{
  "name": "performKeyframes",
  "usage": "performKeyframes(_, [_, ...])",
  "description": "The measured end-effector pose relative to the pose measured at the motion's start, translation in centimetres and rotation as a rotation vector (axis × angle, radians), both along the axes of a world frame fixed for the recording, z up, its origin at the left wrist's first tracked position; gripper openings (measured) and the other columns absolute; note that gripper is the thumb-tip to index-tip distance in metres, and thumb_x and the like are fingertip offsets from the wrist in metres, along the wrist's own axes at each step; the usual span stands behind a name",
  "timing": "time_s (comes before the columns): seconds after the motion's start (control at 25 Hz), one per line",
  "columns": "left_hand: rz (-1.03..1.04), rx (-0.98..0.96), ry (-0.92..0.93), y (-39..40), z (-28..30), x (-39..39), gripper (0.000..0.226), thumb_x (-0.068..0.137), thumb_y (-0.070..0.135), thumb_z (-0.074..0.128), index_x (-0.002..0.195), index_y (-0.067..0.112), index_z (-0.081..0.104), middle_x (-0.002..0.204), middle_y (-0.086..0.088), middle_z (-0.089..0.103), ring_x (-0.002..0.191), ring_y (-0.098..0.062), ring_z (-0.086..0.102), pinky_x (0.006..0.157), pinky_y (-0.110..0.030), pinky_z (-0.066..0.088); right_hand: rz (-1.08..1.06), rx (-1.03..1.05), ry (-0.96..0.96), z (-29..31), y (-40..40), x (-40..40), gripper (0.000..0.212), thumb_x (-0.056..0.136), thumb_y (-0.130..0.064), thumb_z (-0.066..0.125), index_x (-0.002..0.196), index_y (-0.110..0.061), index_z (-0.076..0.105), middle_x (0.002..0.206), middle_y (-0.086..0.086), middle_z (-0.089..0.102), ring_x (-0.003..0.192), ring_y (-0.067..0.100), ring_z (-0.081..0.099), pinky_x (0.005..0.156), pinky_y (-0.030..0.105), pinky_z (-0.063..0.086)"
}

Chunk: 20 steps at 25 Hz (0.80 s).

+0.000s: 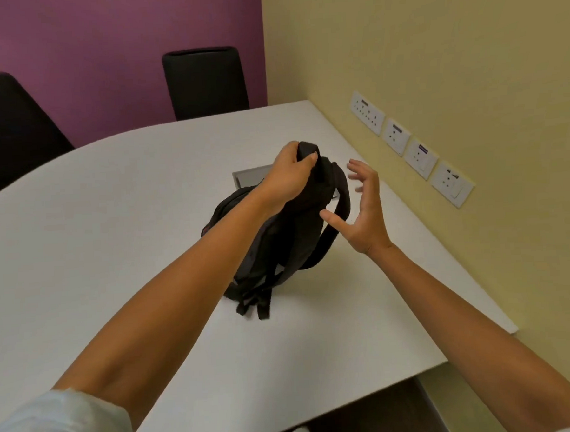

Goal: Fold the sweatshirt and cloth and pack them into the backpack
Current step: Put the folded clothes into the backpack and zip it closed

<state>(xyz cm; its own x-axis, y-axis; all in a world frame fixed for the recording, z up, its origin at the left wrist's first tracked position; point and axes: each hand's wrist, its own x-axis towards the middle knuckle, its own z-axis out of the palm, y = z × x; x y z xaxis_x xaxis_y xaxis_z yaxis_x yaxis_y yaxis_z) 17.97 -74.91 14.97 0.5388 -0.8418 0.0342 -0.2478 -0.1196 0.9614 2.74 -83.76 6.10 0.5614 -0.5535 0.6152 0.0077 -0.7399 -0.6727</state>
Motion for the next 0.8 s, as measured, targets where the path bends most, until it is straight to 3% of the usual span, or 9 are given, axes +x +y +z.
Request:
performKeyframes(0.08, [-0.017,-0.044,0.058,-1.4,1.1,1.0,0.023,0.103,0.026,0.051,0.112,0.006,0.058,0.098,-0.007,0.062,0.092,-0.019,0.061,0.081,-0.032,0.05,-0.118,-0.073,-0.043,-0.5,0.9,-0.3,0.086,0.071,-0.04,0.085,0.134,-0.003,0.04,0.131,0.006,0.041,0.106,0.015,0.046,0.09,0.024,0.043])
performKeyframes(0.2, [-0.061,-0.116,0.14,-3.6,3.1,1.7,0.019,0.104,0.022,0.049,0.095,0.006,0.053,0.085,-0.012,0.048,0.079,-0.024,0.048,0.076,-0.035,0.039,-0.204,-0.079,-0.082,-1.9,2.5,-0.8,0.078,0.068,-0.032,0.089,0.124,0.001,0.046,0.112,0.006,0.045,0.091,0.017,0.045,0.079,0.033,0.046])
performKeyframes(0.28, [-0.083,-0.136,0.19,-5.0,4.1,1.3,0.014,0.104,0.019,0.048,0.096,0.008,0.051,0.086,-0.013,0.042,0.08,-0.025,0.041,0.075,-0.036,0.035,-0.18,-0.078,-0.066,-2.6,3.6,-0.8,0.075,0.067,-0.032,0.09,0.122,-0.001,0.049,0.111,0.003,0.047,0.092,0.015,0.047,0.078,0.037,0.049])
performKeyframes(0.36, [-0.105,-0.161,0.28,-6.4,4.3,0.4,0.012,0.104,0.016,0.05,0.1,0.005,0.049,0.083,-0.013,0.047,0.078,-0.025,0.047,0.073,-0.036,0.041,-0.162,-0.034,-0.012,-3.1,4.5,-0.5,0.08,0.066,-0.04,0.089,0.126,-0.005,0.049,0.119,-0.001,0.046,0.104,0.013,0.049,0.086,0.037,0.051])
performKeyframes(0.4, [-0.107,-0.17,0.335,-7.4,4.2,-0.4,0.014,0.103,0.015,0.052,0.103,0.001,0.049,0.085,-0.012,0.052,0.082,-0.024,0.054,0.074,-0.036,0.046,-0.191,0.008,0.008,-3.3,4.5,-0.4,0.086,0.066,-0.046,0.088,0.13,-0.007,0.047,0.125,-0.001,0.045,0.112,0.014,0.049,0.092,0.037,0.051])
performKeyframes(0.48, [-0.088,-0.174,0.425,-9.4,4.1,-2.1,0.035,0.101,0.016,0.056,0.121,-0.011,0.046,0.104,-0.013,0.059,0.105,-0.024,0.062,0.092,-0.043,0.055,-0.305,0.103,0.026,-3.5,3.4,-0.5,0.1,0.063,-0.059,0.085,0.138,-0.01,0.041,0.136,0.001,0.04,0.125,0.017,0.045,0.102,0.038,0.049])
performKeyframes(0.56, [-0.079,-0.187,0.468,-11.4,4.2,-3.8,0.054,0.099,0.018,0.058,0.138,-0.012,0.037,0.123,-0.017,0.059,0.122,-0.025,0.059,0.106,-0.051,0.048,-0.372,0.227,0.035,-3.7,1.4,-1.4,0.115,0.057,-0.067,0.084,0.144,-0.014,0.032,0.143,0.0,0.037,0.132,0.015,0.042,0.108,0.036,0.046])
performKeyframes(0.68, [-0.086,-0.201,0.518,-14.6,4.2,-6.2,0.049,0.098,0.016,0.059,0.135,-0.01,0.039,0.132,-0.019,0.055,0.128,-0.025,0.054,0.113,-0.05,0.041,-0.337,0.437,0.037,-3.8,-1.7,-3.8,0.123,0.052,-0.068,0.086,0.149,-0.023,0.025,0.148,-0.009,0.037,0.132,0.001,0.038,0.111,0.024,0.04])
performKeyframes(0.8, [-0.123,-0.221,0.559,-18.1,4.5,-9.2,0.047,0.094,0.013,0.062,0.131,-0.009,0.042,0.127,-0.013,0.057,0.134,-0.027,0.048,0.117,-0.048,0.035,-0.343,0.441,0.017,-4.1,-5.3,-6.9,0.116,0.056,-0.067,0.084,0.149,-0.023,0.031,0.145,-0.011,0.042,0.132,0.001,0.04,0.111,0.02,0.038])
